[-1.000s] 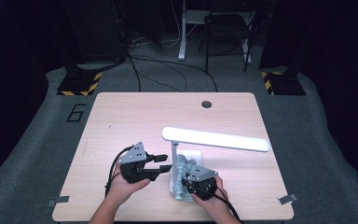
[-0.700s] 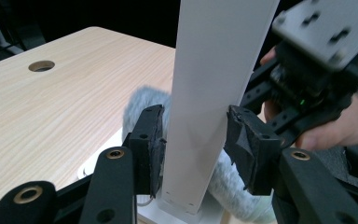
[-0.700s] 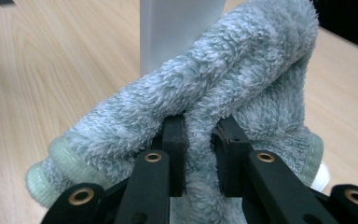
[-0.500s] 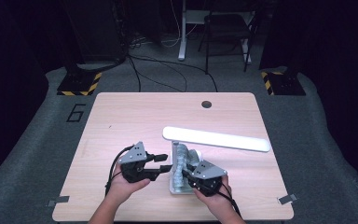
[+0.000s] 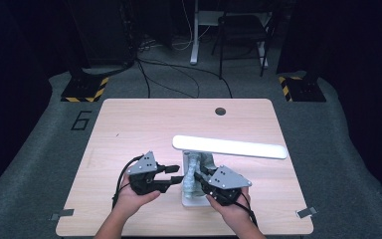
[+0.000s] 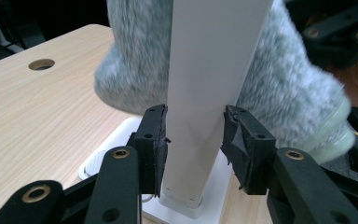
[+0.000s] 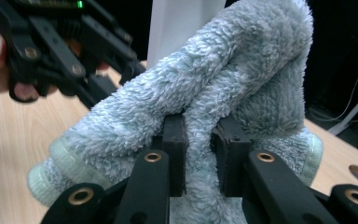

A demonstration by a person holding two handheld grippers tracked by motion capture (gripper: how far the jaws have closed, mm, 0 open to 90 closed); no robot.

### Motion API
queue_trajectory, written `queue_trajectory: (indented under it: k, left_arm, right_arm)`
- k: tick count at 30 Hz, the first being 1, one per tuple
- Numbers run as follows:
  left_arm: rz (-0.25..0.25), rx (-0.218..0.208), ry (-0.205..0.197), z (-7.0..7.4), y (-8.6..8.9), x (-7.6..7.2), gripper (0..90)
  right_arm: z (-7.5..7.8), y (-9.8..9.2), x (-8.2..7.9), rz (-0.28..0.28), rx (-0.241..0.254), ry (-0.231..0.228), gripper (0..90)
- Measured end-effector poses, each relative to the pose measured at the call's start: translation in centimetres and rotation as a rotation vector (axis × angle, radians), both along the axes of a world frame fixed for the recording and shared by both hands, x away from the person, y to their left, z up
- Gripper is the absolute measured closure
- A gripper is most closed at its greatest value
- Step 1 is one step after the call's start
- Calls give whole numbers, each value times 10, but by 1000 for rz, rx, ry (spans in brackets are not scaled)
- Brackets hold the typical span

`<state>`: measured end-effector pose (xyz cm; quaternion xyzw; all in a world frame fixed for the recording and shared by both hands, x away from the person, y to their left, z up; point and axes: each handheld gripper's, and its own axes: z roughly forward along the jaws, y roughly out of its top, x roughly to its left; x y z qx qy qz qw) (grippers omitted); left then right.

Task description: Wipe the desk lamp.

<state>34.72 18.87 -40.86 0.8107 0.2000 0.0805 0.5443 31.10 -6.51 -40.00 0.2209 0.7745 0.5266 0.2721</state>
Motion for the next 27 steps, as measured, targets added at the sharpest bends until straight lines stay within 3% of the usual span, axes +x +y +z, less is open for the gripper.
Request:
queue_trajectory:
  k: [13, 16, 20, 24, 27]
  left_arm:
    - [-12, 18, -22, 0, -3, 0, 581]
    - [-42, 11, -15, 0, -5, -1, 534]
    - [-37, 40, -34, -3, -12, -1, 489]
    - [-38, 41, -11, -9, -14, 6, 489]
    - [-49, 59, -22, -14, -18, 11, 489]
  right_arm:
    - [26, -3, -7, -5, 74, -77, 762]
    - [33, -4, -9, 8, 80, -105, 758]
    - [29, -3, -6, 25, 63, -95, 756]
    - [22, -3, -5, 22, 55, -73, 755]
    - [21, -4, -4, 26, 56, -66, 756]
